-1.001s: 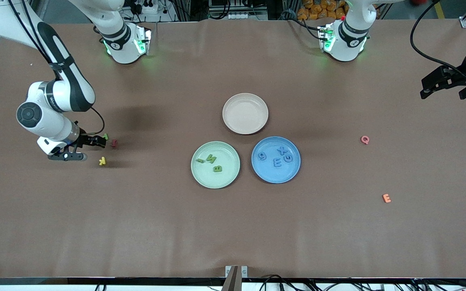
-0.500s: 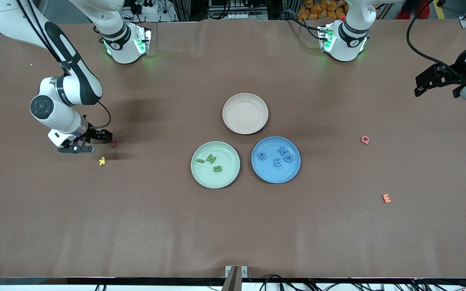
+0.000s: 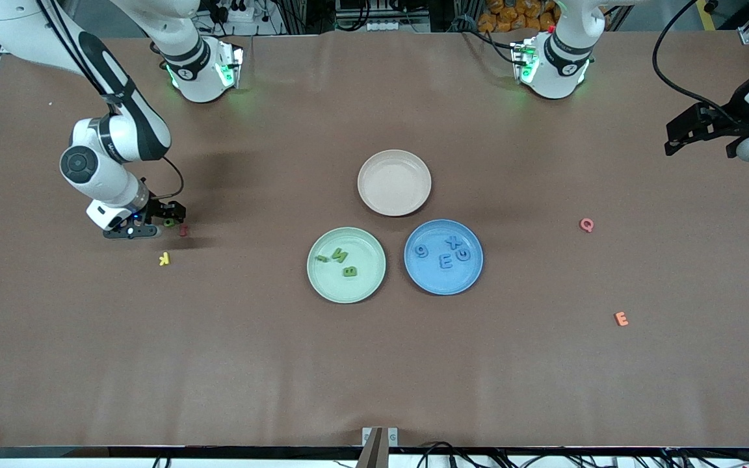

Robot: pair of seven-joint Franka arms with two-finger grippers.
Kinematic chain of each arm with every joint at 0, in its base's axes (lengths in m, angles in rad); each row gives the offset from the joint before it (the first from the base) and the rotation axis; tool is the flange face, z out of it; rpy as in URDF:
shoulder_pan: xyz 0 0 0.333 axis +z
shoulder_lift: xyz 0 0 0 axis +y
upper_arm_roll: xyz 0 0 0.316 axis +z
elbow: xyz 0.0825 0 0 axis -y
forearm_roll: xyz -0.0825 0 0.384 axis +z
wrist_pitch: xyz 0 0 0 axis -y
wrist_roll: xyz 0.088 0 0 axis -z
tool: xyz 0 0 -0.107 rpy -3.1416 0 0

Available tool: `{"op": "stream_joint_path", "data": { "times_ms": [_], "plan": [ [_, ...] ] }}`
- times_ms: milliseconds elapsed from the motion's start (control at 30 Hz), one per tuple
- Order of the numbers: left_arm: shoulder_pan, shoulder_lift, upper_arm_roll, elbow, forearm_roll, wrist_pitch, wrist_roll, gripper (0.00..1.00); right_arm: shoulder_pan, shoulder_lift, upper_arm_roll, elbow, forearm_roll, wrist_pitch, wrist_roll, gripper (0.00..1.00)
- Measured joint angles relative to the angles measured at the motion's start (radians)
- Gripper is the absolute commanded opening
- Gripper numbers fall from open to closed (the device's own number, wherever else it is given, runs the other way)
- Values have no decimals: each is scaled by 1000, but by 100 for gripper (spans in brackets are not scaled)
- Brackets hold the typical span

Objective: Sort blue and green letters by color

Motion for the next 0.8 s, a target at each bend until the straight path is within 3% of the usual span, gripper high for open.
{"op": "stream_joint_path", "data": {
  "times_ms": [801],
  "plan": [
    [0, 2, 0, 0, 0, 0, 1, 100, -26, 0, 0, -19, -63, 43, -1, 80]
  ]
}}
